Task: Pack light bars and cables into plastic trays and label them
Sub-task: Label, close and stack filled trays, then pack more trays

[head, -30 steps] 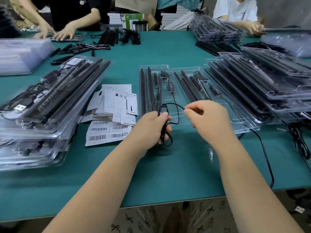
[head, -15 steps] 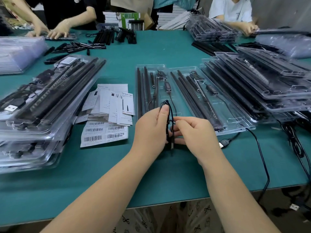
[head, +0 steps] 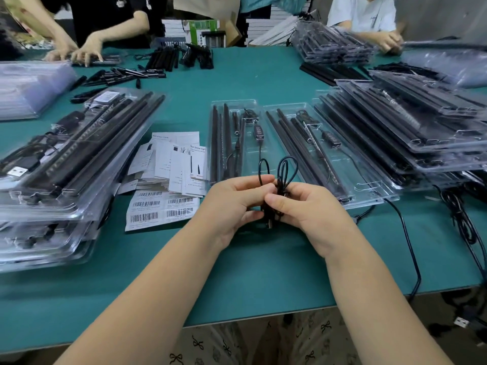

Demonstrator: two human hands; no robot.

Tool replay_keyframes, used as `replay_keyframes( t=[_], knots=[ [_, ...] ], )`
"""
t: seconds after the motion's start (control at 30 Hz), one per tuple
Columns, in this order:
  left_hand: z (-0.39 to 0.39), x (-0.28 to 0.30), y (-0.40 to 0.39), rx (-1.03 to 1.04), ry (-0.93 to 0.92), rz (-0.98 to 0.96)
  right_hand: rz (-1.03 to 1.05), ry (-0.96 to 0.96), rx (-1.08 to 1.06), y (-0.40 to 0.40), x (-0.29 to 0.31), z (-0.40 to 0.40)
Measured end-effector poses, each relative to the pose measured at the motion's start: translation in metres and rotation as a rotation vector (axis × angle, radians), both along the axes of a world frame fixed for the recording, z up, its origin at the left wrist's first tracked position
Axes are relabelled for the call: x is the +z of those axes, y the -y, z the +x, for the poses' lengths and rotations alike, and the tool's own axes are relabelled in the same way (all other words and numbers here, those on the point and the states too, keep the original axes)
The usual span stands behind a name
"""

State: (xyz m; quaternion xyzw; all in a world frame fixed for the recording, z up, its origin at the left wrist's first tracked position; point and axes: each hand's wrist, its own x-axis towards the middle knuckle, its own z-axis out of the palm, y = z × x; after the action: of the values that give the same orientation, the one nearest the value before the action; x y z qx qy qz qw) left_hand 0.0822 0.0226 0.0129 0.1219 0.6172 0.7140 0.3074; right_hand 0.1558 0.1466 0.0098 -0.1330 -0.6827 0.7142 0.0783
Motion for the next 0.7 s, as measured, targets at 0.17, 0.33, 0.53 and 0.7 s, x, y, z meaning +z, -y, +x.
replay_keyframes(
  t=[0.17, 0.33, 0.53, 0.7],
  knots=[
    [0.0016, -0.0056, -0.0081, 0.192, -0.543, -0.302, -0.194, 0.020, -0.026, -0.0005, 0.0002, -0.0020],
    [0.0029, -0.0024, -0.0058, 0.194, -0.585, -0.289, -0.228, 0.076, -0.114, 0.0025, 0.0019, -0.0071],
    [0.0024, -0.0028, -0.0046, 0.103, -0.529, -0.299, 0.211, 0.122, -0.024, 0.0074, -0.0044, -0.0053],
    [-0.0047, -0.0019, -0.0005, 0.120, -0.516, -0.270, 0.525, 0.118, -0.049, 0.0042, -0.0034, -0.0023]
  ],
)
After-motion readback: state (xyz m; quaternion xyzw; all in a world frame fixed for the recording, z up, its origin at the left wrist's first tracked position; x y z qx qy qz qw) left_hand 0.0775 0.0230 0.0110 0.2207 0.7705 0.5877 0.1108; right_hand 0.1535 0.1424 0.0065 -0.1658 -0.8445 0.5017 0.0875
